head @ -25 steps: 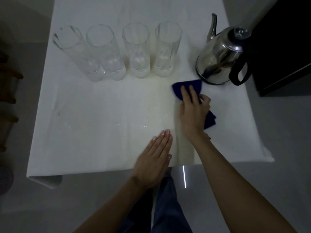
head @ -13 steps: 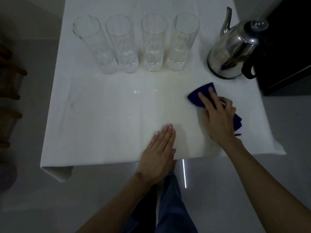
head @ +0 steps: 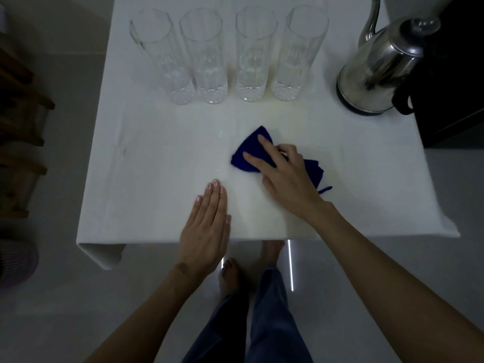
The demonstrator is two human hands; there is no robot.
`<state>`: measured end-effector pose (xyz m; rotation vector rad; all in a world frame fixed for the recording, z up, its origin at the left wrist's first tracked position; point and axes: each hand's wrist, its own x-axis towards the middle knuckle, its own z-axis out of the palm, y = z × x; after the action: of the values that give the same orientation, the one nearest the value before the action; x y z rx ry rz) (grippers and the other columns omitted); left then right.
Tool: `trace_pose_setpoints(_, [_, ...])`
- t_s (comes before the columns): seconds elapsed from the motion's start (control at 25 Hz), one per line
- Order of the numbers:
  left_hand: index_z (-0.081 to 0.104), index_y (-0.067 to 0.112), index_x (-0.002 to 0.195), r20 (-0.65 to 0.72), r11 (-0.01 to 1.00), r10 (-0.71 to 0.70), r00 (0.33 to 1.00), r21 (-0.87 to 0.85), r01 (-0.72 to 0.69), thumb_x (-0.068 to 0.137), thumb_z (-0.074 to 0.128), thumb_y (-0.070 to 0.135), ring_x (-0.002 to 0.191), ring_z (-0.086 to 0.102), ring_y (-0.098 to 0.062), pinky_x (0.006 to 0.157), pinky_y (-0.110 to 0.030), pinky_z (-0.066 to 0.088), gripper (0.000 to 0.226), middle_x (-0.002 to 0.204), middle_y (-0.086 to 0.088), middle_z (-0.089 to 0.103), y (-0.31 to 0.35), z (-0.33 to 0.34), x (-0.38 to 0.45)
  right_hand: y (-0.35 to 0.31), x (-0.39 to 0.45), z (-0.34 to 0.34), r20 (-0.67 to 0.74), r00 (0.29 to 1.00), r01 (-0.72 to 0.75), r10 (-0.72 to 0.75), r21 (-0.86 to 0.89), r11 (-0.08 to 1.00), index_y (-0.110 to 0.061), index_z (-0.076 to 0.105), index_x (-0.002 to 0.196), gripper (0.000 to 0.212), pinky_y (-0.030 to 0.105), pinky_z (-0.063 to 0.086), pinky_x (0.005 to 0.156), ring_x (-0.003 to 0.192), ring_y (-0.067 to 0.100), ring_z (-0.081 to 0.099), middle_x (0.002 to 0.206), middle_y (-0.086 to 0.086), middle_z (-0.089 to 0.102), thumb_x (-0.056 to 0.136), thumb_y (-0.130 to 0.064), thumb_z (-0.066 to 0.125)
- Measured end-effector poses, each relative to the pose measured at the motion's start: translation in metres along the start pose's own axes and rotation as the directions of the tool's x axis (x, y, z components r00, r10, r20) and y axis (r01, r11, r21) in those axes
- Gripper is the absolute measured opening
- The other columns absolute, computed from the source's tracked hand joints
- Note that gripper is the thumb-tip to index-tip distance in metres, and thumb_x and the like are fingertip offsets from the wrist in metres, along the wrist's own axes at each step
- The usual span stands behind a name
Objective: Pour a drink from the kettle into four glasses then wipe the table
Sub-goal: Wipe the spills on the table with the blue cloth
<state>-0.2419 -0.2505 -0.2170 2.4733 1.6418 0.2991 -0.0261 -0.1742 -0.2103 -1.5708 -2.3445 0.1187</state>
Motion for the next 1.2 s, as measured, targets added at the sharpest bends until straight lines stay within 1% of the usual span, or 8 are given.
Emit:
trace_pose_setpoints(0.08, [0.027, -0.004, 0.147, -0.007, 1.000, 0.010, 1.000, -0.011, -0.010, 0.102, 0.029, 0.021, 0.147, 0.022, -0.028, 0.118, -0.043, 0.022, 0.052, 0.157, -0.019, 0.024, -0.001, -0.001, 0.000, 0.008, -0.019, -0.008, -0.026, 1.000, 0.012, -0.012, -0.002, 1.000, -0.013, 0.061, 0.136, 0.050, 0.054, 0.047, 0.079, 0.111, 0.037, 0.039, 0.149, 0.019, 0.048, 0.091, -0.010, 0.039])
trace_pose_setpoints(0.16, [0.029, -0.005, 0.146, -0.018, 1.000, 0.009, 1.000, -0.024, -0.010, 0.101, 0.030, 0.020, 0.146, 0.024, -0.029, 0.118, -0.043, 0.024, 0.052, 0.156, -0.019, 0.026, -0.003, -0.002, 0.000, 0.022, -0.028, -0.018, -0.141, 0.967, -0.216, 0.214, 0.005, 0.976, -0.011, 0.059, 0.137, 0.050, 0.054, 0.045, 0.084, 0.111, 0.039, 0.043, 0.150, 0.019, 0.047, 0.092, -0.009, 0.038])
trace_pose_setpoints(0.24, [0.031, -0.005, 0.146, -0.022, 0.999, 0.011, 1.000, -0.034, -0.012, 0.100, 0.031, 0.020, 0.146, 0.025, -0.029, 0.118, -0.042, 0.023, 0.052, 0.156, -0.019, 0.027, -0.001, -0.003, 0.002, 0.036, -0.023, -0.022, -0.223, 0.812, -0.551, 0.539, 0.010, 0.834, -0.012, 0.054, 0.142, 0.049, 0.054, 0.038, 0.092, 0.114, 0.044, 0.043, 0.156, 0.021, 0.036, 0.095, -0.009, 0.039])
trace_pose_setpoints(0.32, [0.031, -0.004, 0.146, -0.022, 0.998, 0.004, 1.000, -0.058, -0.005, 0.101, 0.031, 0.021, 0.146, 0.024, -0.028, 0.119, -0.040, 0.020, 0.052, 0.156, -0.017, 0.026, -0.003, -0.006, 0.001, 0.039, -0.007, -0.020, -0.203, 0.652, -0.746, 0.731, -0.002, 0.665, -0.016, 0.047, 0.147, 0.048, 0.053, 0.032, 0.098, 0.118, 0.047, 0.040, 0.160, 0.026, 0.025, 0.099, -0.011, 0.045])
trace_pose_setpoints(0.48, [0.028, -0.001, 0.148, -0.056, 0.989, -0.121, 0.991, -0.088, 0.115, 0.101, 0.031, 0.023, 0.148, 0.016, -0.025, 0.120, -0.039, 0.015, 0.053, 0.158, -0.015, 0.022, -0.039, -0.018, 0.004, 0.024, 0.029, -0.005, -0.197, 0.572, -0.814, 0.796, -0.017, 0.581, -0.022, 0.041, 0.151, 0.050, 0.052, 0.030, 0.101, 0.121, 0.045, 0.038, 0.161, 0.028, 0.019, 0.102, -0.014, 0.046])
trace_pose_setpoints(0.84, [0.016, -0.003, 0.151, -0.136, 0.879, -0.473, 0.870, -0.140, 0.456, 0.103, 0.021, 0.028, 0.150, 0.007, -0.026, 0.122, -0.044, 0.008, 0.057, 0.160, -0.018, 0.012, -0.110, -0.031, 0.016, -0.047, 0.092, 0.029, -0.142, 0.814, -0.569, 0.563, -0.002, 0.822, -0.018, 0.056, 0.141, 0.050, 0.055, 0.042, 0.088, 0.106, 0.049, 0.048, 0.149, 0.035, 0.037, 0.092, -0.007, 0.057])
trace_pose_setpoints(1.04, [0.014, -0.001, 0.151, -0.125, 0.848, -0.527, 0.840, -0.148, 0.510, 0.103, 0.019, 0.029, 0.150, 0.007, -0.024, 0.122, -0.041, 0.006, 0.057, 0.161, -0.016, 0.012, -0.111, -0.026, 0.014, -0.057, 0.089, 0.035, -0.041, 0.989, -0.140, 0.140, 0.019, 0.990, -0.016, 0.066, 0.131, 0.048, 0.051, 0.048, 0.075, 0.092, 0.045, 0.051, 0.142, 0.032, 0.050, 0.087, -0.010, 0.045])
trace_pose_setpoints(1.2, [0.015, -0.001, 0.151, -0.127, 0.846, -0.531, 0.838, -0.139, 0.515, 0.103, 0.018, 0.030, 0.150, 0.008, -0.024, 0.122, -0.040, 0.006, 0.058, 0.161, -0.016, 0.013, -0.111, -0.027, 0.014, -0.040, 0.066, 0.020, -0.001, 0.991, 0.137, -0.137, 0.060, 0.989, -0.018, 0.068, 0.129, 0.048, 0.050, 0.048, 0.077, 0.099, 0.033, 0.038, 0.143, 0.025, 0.052, 0.088, -0.015, 0.043])
